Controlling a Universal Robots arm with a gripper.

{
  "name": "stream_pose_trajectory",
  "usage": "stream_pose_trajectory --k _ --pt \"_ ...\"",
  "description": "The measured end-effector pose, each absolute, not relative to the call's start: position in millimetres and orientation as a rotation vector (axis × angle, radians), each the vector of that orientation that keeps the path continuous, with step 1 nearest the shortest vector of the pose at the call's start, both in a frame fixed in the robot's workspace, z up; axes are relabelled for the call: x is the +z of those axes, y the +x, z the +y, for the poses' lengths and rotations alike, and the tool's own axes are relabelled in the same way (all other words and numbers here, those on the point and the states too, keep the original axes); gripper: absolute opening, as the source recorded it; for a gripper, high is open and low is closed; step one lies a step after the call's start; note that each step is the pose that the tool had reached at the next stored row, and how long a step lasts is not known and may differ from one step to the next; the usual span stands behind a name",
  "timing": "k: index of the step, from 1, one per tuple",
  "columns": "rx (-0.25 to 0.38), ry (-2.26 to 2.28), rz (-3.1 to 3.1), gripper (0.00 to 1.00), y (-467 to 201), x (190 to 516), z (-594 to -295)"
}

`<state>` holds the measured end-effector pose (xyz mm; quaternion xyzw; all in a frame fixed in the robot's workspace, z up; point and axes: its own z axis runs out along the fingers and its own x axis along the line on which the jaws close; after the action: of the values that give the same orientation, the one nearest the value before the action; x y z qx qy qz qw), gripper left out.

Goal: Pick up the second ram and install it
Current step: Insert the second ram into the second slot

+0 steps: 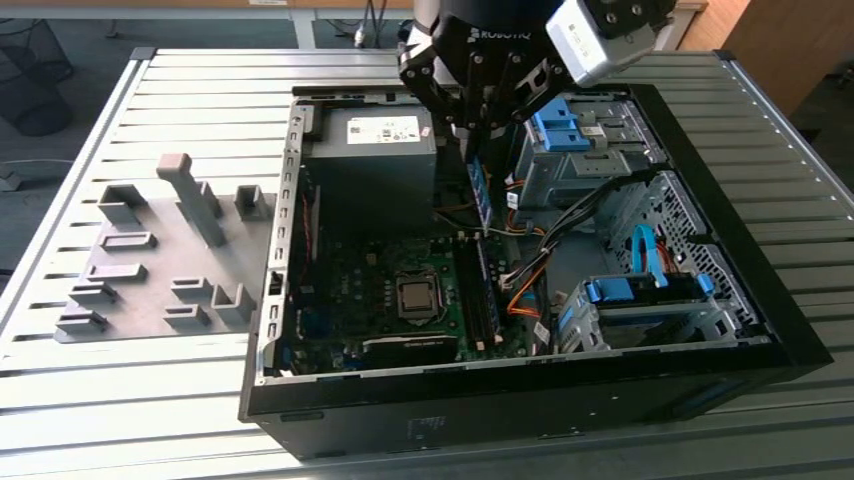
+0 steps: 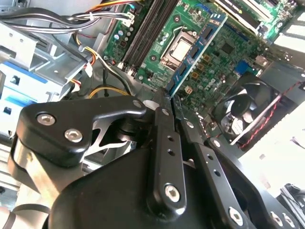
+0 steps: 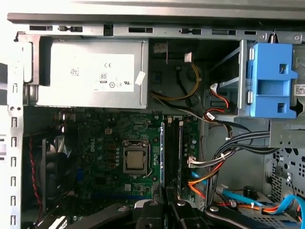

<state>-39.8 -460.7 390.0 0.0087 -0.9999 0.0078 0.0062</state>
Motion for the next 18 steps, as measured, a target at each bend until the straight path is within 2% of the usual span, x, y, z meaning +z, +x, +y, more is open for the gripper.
stream_pose_trajectory --k 18 --pt "0.024 0.037 -3.128 0.14 -40 362 -465"
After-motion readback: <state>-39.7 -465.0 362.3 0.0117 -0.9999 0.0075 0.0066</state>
